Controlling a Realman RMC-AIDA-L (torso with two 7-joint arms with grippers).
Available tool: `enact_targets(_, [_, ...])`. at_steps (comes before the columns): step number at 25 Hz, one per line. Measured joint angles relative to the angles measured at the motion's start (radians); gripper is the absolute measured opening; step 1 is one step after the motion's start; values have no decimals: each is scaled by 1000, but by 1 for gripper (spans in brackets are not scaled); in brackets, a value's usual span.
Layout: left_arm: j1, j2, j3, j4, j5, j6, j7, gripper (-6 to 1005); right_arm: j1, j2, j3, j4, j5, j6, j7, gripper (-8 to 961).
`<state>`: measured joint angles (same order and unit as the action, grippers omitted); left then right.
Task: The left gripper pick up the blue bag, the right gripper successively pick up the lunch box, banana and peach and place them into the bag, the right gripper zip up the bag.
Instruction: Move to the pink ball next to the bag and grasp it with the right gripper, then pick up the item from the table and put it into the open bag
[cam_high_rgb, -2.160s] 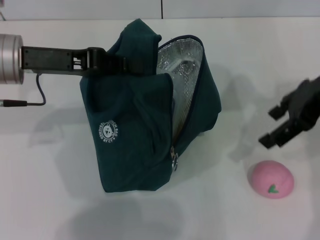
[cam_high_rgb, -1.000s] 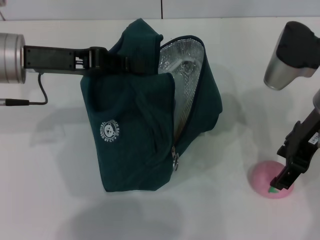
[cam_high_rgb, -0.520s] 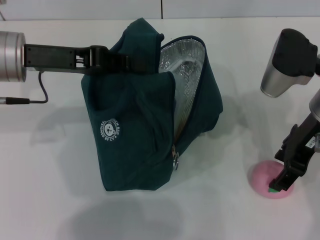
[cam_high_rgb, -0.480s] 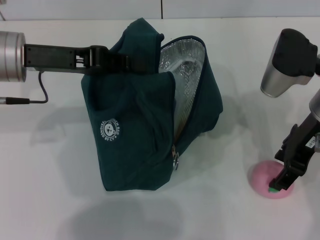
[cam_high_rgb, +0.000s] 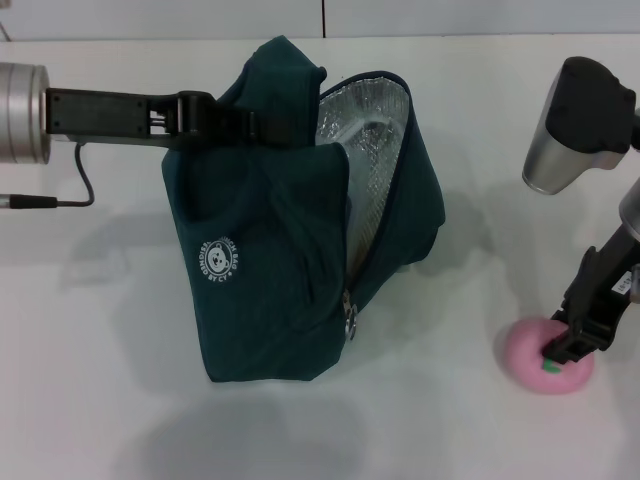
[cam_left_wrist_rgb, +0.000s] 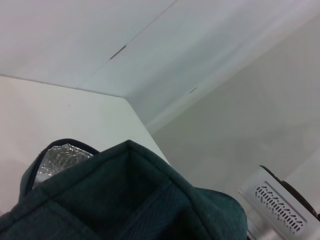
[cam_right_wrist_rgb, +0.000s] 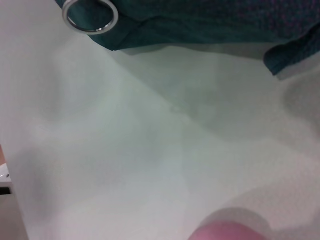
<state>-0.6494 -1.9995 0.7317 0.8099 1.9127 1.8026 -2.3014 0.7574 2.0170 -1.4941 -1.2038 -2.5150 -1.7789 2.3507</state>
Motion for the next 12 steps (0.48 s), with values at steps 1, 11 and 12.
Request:
enact_targets(1, [0, 0, 0, 0, 0, 0, 0, 70, 0, 0, 0, 0, 1, -1, 0, 391])
enact_targets(11, [6, 1, 0, 0, 0, 3, 0, 71, 0, -1, 28, -12, 18, -26, -1, 223])
enact_targets(12, [6, 1, 0, 0, -1, 3, 1, 71, 0, -1, 46, -13, 20, -34, -1, 209])
